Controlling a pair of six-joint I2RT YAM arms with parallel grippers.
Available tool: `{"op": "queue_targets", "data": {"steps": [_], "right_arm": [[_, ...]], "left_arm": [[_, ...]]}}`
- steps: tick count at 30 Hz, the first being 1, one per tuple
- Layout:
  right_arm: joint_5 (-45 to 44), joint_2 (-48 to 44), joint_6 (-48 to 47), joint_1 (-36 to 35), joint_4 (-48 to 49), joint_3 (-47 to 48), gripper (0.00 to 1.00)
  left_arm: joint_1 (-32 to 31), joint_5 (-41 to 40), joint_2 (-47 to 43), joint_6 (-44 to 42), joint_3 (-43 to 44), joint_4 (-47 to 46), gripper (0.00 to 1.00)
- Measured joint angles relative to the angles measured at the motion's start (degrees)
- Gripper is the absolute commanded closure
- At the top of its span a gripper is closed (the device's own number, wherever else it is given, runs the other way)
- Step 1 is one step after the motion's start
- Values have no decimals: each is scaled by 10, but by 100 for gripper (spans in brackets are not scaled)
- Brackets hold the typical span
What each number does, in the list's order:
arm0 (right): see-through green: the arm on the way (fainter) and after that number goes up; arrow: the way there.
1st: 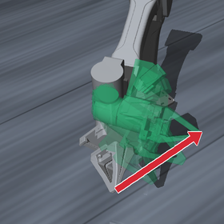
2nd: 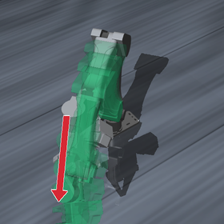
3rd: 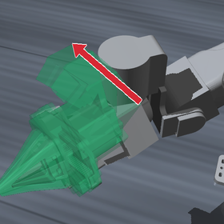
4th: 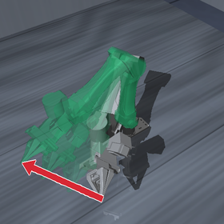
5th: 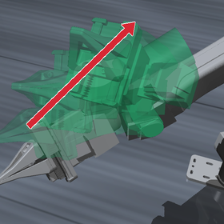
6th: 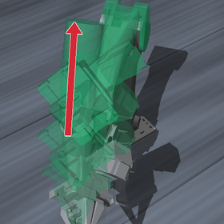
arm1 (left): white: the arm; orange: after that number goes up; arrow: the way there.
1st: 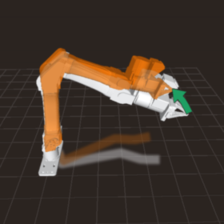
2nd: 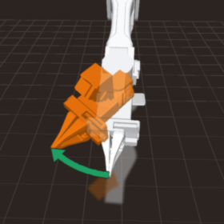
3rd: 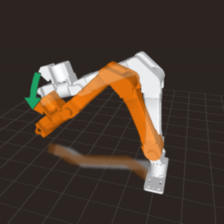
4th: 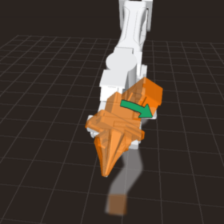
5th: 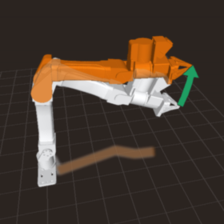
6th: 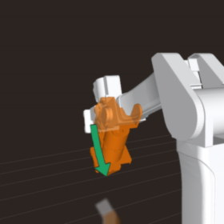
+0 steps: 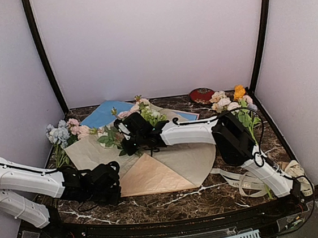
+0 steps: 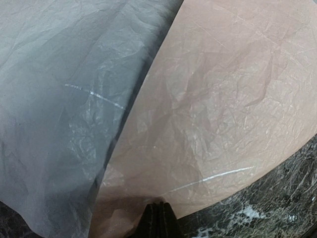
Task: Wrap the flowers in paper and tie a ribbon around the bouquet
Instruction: Adjust the fake flower on the 1/4-folded wrapping paper.
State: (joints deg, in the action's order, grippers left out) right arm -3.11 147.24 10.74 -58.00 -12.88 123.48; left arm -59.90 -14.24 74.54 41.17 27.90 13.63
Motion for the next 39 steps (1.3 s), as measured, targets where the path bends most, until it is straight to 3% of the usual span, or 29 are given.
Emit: {"op": "queue_targets", "data": {"steps": [11,19,32,39], "right_arm": [[-52,-20,82,0,79,-61,100],[-115,-110,175,5,203,-224,100],[-133,-113,215,10,273,-249,100],[-60,-100,210,31,293,-250,76]], "left_arm": [[1,1,-2,0,-3,-3,97],[2,1,-9,0,-7,-5,97],[5,1,-10,0,-7,-7,97],[5,1,-10,0,-7,-7,97]]}}
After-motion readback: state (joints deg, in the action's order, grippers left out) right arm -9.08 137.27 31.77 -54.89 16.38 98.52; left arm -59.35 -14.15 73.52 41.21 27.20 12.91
